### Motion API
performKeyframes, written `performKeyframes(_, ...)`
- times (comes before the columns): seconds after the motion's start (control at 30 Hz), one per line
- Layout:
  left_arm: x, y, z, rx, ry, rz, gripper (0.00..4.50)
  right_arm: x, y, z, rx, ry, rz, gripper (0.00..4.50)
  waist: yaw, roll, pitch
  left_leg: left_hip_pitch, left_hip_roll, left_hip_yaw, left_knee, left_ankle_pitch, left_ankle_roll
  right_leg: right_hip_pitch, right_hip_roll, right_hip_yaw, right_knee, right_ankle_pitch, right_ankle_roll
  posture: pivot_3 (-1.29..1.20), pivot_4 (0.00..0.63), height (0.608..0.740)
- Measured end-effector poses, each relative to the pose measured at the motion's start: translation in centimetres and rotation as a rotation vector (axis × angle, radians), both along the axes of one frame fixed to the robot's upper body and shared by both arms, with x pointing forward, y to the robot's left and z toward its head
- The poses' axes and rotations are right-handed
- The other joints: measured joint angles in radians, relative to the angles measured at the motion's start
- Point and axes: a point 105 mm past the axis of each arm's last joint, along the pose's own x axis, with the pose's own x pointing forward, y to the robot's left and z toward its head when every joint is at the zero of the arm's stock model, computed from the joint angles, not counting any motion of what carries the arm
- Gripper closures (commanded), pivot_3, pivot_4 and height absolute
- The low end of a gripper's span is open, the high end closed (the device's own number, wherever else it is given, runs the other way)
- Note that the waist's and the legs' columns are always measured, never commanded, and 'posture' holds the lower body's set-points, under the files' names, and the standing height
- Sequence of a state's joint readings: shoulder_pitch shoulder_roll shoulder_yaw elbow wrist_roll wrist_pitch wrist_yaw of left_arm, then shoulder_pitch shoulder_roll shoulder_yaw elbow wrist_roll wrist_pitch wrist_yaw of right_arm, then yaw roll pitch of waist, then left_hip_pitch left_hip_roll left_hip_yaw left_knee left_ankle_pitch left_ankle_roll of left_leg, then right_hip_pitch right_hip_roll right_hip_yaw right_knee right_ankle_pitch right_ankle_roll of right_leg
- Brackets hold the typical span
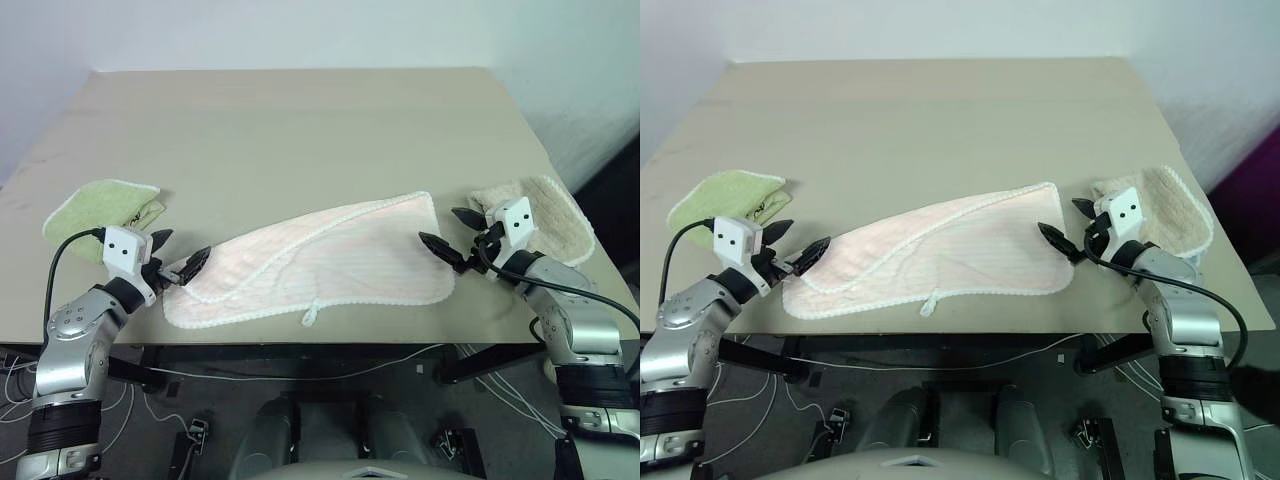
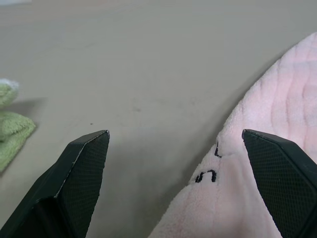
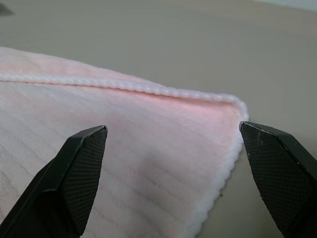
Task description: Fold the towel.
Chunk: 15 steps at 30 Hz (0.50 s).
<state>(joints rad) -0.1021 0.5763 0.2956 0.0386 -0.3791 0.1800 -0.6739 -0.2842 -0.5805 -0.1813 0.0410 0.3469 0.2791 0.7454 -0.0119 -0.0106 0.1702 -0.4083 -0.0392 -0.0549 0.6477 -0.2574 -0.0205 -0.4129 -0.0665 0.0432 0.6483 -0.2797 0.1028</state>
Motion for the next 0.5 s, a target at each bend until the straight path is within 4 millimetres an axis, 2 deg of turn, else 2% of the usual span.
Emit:
performKeyframes(0.43, -0.6, 0.4, 0.1, 0.043, 0.006, -0.031, 0.0, 0.2, 0.9, -0.3, -0.007, -0.006, 0.029, 0.01, -0.001, 0.0, 0.0, 0.0, 0.0, 0.0, 0.0, 0.0, 0.0, 0.0, 0.0, 0.0, 0.0, 0.0, 0.0, 0.0, 0.15, 0.74)
performKeyframes(0.5, -1.0, 0.8, 0.3, 0.11, 0.002, -0.062, 0.0, 0.3, 1.2, -0.6, 0.004, 0.002, 0.033, 0.01, -0.001, 0.0, 0.0, 0.0, 0.0, 0.0, 0.0, 0.0, 0.0, 0.0, 0.0, 0.0, 0.0, 0.0, 0.0, 0.0, 0.15, 0.74)
